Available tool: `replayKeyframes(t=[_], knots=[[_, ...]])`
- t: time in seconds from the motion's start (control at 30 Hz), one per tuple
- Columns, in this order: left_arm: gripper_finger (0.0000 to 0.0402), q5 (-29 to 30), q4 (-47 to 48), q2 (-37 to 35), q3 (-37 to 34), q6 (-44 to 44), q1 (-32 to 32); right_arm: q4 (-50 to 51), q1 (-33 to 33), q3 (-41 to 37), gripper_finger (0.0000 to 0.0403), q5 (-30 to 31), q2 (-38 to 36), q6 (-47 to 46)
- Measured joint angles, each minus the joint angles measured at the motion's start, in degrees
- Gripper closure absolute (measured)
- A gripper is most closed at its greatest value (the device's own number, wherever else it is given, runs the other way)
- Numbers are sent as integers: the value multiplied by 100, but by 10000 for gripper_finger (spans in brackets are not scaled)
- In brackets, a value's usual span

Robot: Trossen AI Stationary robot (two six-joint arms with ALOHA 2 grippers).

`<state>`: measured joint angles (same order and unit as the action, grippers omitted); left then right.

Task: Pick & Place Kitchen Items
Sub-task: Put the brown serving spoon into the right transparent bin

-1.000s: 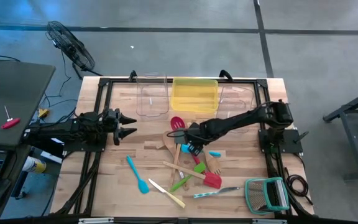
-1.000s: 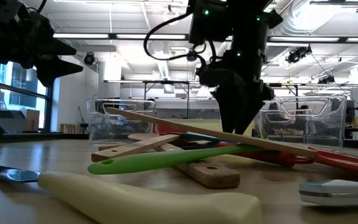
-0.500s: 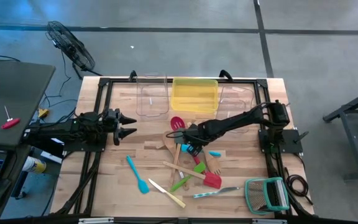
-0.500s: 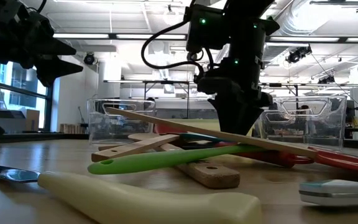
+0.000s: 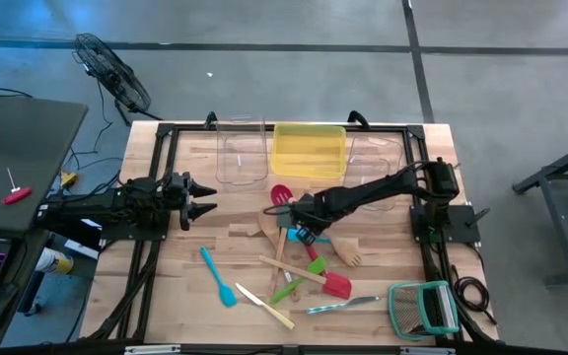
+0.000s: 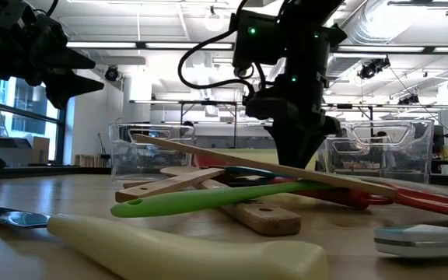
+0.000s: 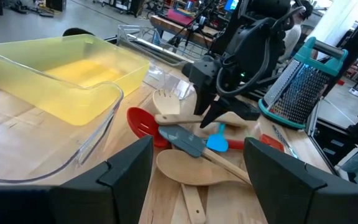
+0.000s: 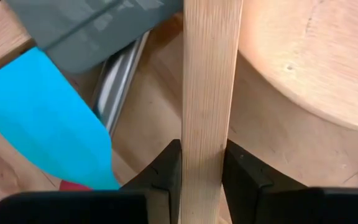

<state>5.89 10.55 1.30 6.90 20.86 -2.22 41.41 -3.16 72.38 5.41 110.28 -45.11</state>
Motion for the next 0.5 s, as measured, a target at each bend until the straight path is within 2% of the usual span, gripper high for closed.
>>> replayKeyframes(t=[0.3,0.5], knots=[[156,2,7,2,0,0,0,-15,-61,8,328,-33,-119,-21],[156,17,1,2,0,0,0,170,-215,305,328,219,-498,-6]])
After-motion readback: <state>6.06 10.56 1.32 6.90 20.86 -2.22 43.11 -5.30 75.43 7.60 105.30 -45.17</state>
